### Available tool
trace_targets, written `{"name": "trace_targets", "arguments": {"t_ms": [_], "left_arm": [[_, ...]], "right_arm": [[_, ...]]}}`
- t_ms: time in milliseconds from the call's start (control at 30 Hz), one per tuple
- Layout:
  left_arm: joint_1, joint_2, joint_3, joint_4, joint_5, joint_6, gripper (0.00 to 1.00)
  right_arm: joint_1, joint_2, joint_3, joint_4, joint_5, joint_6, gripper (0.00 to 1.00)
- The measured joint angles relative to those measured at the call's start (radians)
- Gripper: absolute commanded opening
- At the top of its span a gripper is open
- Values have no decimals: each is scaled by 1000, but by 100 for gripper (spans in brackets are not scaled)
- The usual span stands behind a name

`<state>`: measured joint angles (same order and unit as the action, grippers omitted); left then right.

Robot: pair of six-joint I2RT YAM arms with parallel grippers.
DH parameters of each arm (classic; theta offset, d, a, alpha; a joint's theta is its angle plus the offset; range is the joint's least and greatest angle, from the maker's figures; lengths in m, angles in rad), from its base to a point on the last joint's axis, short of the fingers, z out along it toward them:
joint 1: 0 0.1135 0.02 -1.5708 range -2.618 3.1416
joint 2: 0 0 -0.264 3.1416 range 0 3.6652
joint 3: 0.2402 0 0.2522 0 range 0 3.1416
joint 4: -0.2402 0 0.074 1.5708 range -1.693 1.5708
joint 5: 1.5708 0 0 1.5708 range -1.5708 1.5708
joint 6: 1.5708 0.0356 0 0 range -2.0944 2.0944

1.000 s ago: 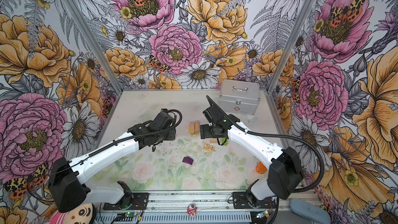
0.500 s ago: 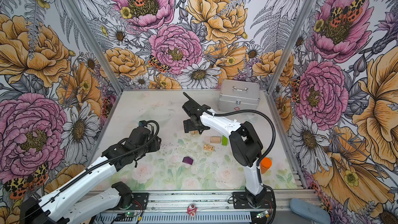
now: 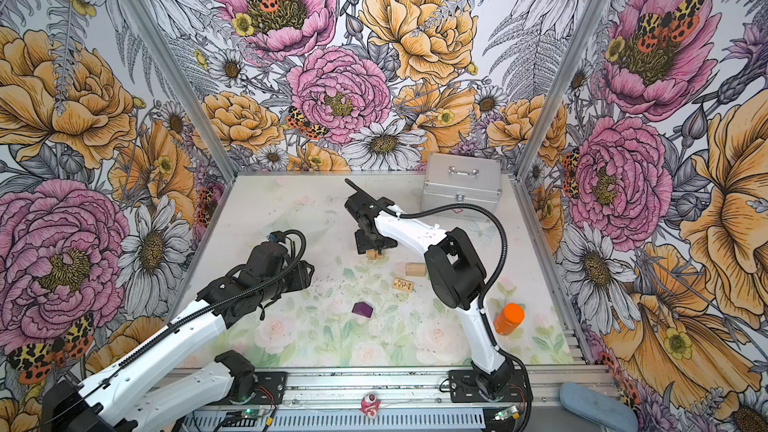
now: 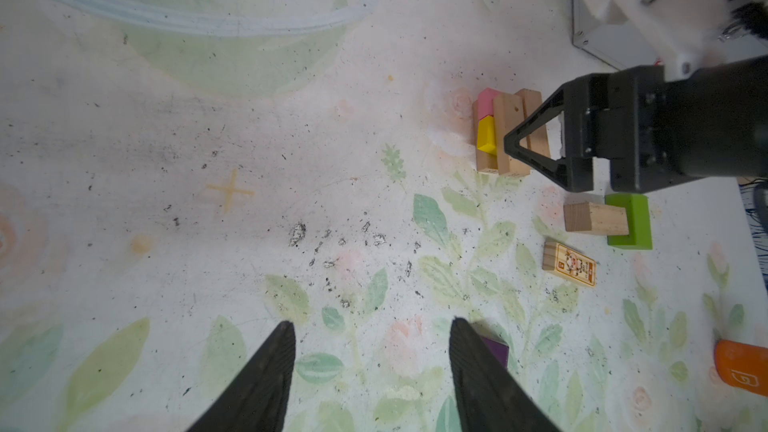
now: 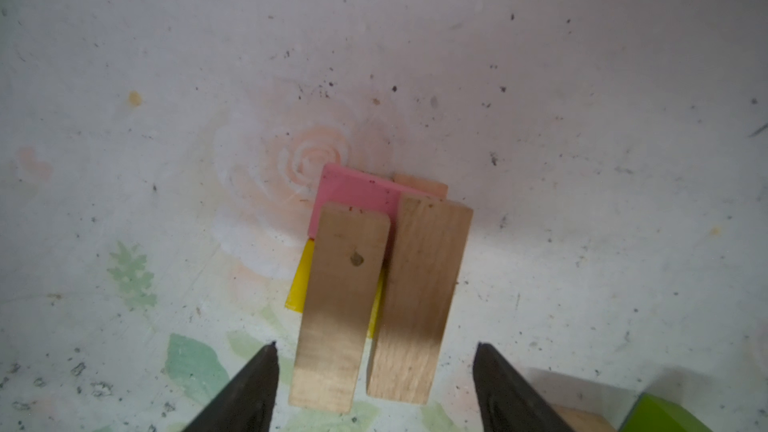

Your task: Build the wood block tower

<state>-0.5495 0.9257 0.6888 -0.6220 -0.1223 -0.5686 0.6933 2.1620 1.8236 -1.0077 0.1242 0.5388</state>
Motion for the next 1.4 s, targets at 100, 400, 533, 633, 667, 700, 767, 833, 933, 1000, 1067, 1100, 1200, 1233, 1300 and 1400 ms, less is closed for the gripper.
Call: {"name": "trace_targets", "arguments": {"t_ms": [100, 400, 533, 633, 667, 700, 767, 833, 933, 1000, 1067, 1100, 1200, 1233, 1300, 1400], "left_arm": [[6, 0, 0, 2, 7, 0, 61], [11, 0, 0, 3, 17, 0, 61], [11, 0, 0, 3, 23, 0, 61], [11, 0, 0, 3, 27, 0, 61], [12, 0, 0, 3, 27, 0, 61], [12, 0, 0, 3, 28, 0, 61], [13, 0, 0, 3, 31, 0, 61], [16, -2, 0, 3, 33, 0, 61], [17, -6, 0, 3, 35, 0, 61], [17, -10, 0, 3, 35, 0, 61], [17, -18, 0, 3, 36, 0, 61], [17, -20, 0, 3, 37, 0, 61], [17, -23, 0, 3, 39, 0, 61], [17, -23, 0, 2, 39, 0, 61], [17, -23, 0, 3, 39, 0, 61], [17, -23, 0, 3, 39, 0, 61]], "right_arm": [[-1, 11, 12, -6, 0, -3, 65], [-6, 31, 34, -7, -5, -6, 58], [-12, 40, 45, -6, -5, -5, 53], [-15, 41, 49, -6, -6, -2, 53], [-16, 41, 49, -7, -9, -2, 53], [-17, 41, 50, -6, -12, -2, 53], [-19, 41, 50, -7, -15, -2, 53], [-19, 42, 52, -7, -16, -2, 55], [-21, 45, 52, -7, -16, -1, 57], [-21, 45, 52, -7, -16, 0, 60], [-21, 45, 52, -6, -16, 2, 61], [-21, 45, 52, -7, -16, 2, 62], [-21, 45, 53, -7, -16, 2, 62], [-21, 45, 53, -7, -16, 2, 62], [-21, 46, 55, -8, -16, 2, 62], [-21, 57, 68, -10, -16, 2, 61]]}}
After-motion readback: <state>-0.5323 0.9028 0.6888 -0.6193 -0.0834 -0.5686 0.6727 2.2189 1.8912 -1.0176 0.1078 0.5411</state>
